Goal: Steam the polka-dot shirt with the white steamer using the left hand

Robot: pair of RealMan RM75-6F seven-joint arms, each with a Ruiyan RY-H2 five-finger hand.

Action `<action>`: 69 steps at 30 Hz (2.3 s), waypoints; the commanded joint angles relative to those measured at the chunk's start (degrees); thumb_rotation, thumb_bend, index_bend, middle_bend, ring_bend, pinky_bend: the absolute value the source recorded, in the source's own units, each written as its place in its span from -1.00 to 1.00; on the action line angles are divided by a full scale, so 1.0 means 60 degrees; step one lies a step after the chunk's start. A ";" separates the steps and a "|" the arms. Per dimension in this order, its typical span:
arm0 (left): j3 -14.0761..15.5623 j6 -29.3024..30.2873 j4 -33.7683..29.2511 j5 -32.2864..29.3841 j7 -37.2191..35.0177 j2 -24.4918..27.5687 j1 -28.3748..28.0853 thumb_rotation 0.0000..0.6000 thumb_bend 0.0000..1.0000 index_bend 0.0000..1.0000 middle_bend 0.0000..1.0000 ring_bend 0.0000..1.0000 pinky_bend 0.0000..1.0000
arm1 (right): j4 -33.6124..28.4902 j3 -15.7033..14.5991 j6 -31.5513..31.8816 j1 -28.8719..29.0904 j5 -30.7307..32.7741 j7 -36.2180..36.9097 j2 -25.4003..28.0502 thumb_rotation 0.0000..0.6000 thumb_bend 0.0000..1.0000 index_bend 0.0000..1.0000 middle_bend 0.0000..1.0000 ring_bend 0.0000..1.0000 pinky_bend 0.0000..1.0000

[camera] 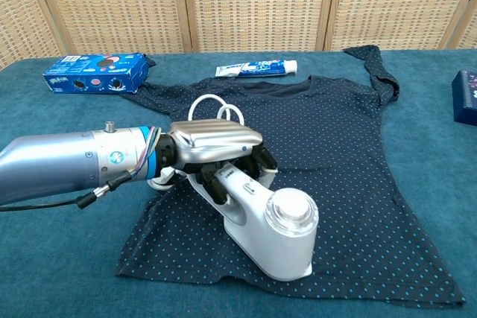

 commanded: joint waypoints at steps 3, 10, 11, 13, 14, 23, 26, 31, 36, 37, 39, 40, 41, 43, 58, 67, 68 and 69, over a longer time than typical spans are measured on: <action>-0.0038 0.0069 0.0368 -0.0090 0.0206 0.0007 0.0123 1.00 0.41 1.00 0.55 0.46 0.71 | -0.0010 -0.0006 0.0003 0.0001 -0.0020 -0.0009 -0.0001 1.00 -1.00 -1.00 -1.00 -1.00 -1.00; -0.0025 0.0139 0.0745 -0.0208 0.0172 0.0164 0.0316 1.00 0.41 1.00 0.55 0.46 0.71 | -0.0038 -0.0029 -0.0001 0.0004 -0.0067 -0.0036 -0.0001 1.00 -1.00 -1.00 -1.00 -1.00 -1.00; -0.0021 0.0160 0.0791 -0.0222 0.0171 0.0207 0.0351 1.00 0.41 1.00 0.55 0.46 0.71 | -0.0041 -0.0033 0.0000 0.0002 -0.0073 -0.0041 -0.0003 1.00 -1.00 -1.00 -1.00 -1.00 -1.00; -0.0021 0.0173 0.0837 -0.0272 0.0124 0.0278 0.0415 1.00 0.41 1.00 0.55 0.46 0.71 | -0.0051 -0.0042 0.0000 0.0002 -0.0090 -0.0039 -0.0002 1.00 -1.00 -1.00 -1.00 -1.00 -1.00; -0.0014 0.0178 0.0868 -0.0303 0.0096 0.0328 0.0458 1.00 0.41 1.00 0.55 0.46 0.71 | -0.0052 -0.0047 0.0005 0.0001 -0.0103 -0.0049 -0.0003 1.00 -1.00 -1.00 -1.00 -1.00 -1.00; 0.0070 0.0230 0.0867 -0.0322 -0.0183 0.0494 0.0660 1.00 0.41 1.00 0.55 0.46 0.71 | -0.0078 -0.0072 -0.0008 0.0008 -0.0143 -0.0113 -0.0023 1.00 -1.00 -1.00 -1.00 -1.00 -1.00; 0.0116 0.0250 0.0734 -0.0240 -0.0299 0.0476 0.0670 1.00 0.41 1.00 0.55 0.46 0.71 | -0.0093 -0.0072 0.0013 -0.0002 -0.0151 -0.0115 -0.0017 1.00 -1.00 -1.00 -1.00 -1.00 -1.00; 0.0211 0.0271 0.0434 -0.0044 -0.0419 0.0458 0.0646 1.00 0.41 1.00 0.55 0.46 0.71 | -0.0098 -0.0063 0.0027 -0.0012 -0.0132 -0.0098 -0.0002 1.00 -1.00 -1.00 -1.00 -1.00 -1.00; 0.0274 0.0288 0.0124 0.0148 -0.0467 0.0417 0.0586 1.00 0.41 1.00 0.55 0.46 0.71 | -0.0097 -0.0069 0.0027 -0.0015 -0.0142 -0.0075 0.0009 1.00 -1.00 -1.00 -1.00 -1.00 -1.00; 0.0277 0.0291 0.0068 0.0180 -0.0468 0.0406 0.0569 1.00 0.41 1.00 0.55 0.46 0.71 | -0.0096 -0.0071 0.0021 -0.0014 -0.0142 -0.0074 0.0010 1.00 -1.00 -1.00 -1.00 -1.00 -1.00; 0.0281 0.0307 -0.0063 0.0262 -0.0448 0.0374 0.0528 1.00 0.41 1.00 0.55 0.46 0.71 | -0.0097 -0.0070 0.0019 -0.0013 -0.0141 -0.0061 0.0016 1.00 -1.00 -1.00 -1.00 -1.00 -1.00; 0.0289 0.0315 -0.0129 0.0300 -0.0436 0.0360 0.0514 1.00 0.41 1.00 0.55 0.46 0.71 | -0.0097 -0.0067 0.0026 -0.0016 -0.0139 -0.0055 0.0021 1.00 -1.00 -1.00 -1.00 -1.00 -1.00; 0.0297 0.0313 -0.0164 0.0314 -0.0435 0.0353 0.0511 1.00 0.41 1.00 0.55 0.46 0.71 | -0.0098 -0.0064 0.0031 -0.0019 -0.0137 -0.0048 0.0024 1.00 -1.00 -1.00 -1.00 -1.00 -1.00; 0.0331 0.0302 -0.0226 0.0360 -0.0401 0.0335 0.0504 1.00 0.41 1.00 0.55 0.46 0.71 | -0.0097 -0.0062 0.0040 -0.0024 -0.0135 -0.0033 0.0032 1.00 -1.00 -1.00 -1.00 -1.00 -1.00; 0.0487 0.0268 0.0335 0.0038 -0.0310 0.0525 0.0910 1.00 0.41 1.00 0.55 0.46 0.71 | -0.0116 -0.0079 0.0021 -0.0017 -0.0168 -0.0036 0.0042 1.00 -1.00 -1.00 -1.00 -1.00 -1.00; 0.0531 0.0498 0.0548 -0.0011 -0.0341 0.0881 0.1176 1.00 0.41 1.00 0.55 0.46 0.71 | -0.0129 -0.0098 0.0032 -0.0020 -0.0202 -0.0110 0.0013 1.00 -1.00 -1.00 -1.00 -1.00 -1.00; 0.0527 0.0513 0.0542 -0.0006 -0.0346 0.0919 0.1187 1.00 0.41 1.00 0.55 0.46 0.71 | -0.0131 -0.0098 0.0033 -0.0019 -0.0207 -0.0115 0.0011 1.00 -1.00 -1.00 -1.00 -1.00 -1.00; 0.0524 0.0517 0.0535 -0.0007 -0.0348 0.0948 0.1195 1.00 0.41 1.00 0.55 0.46 0.71 | -0.0133 -0.0099 0.0035 -0.0019 -0.0211 -0.0118 0.0012 1.00 -1.00 -1.00 -1.00 -1.00 -1.00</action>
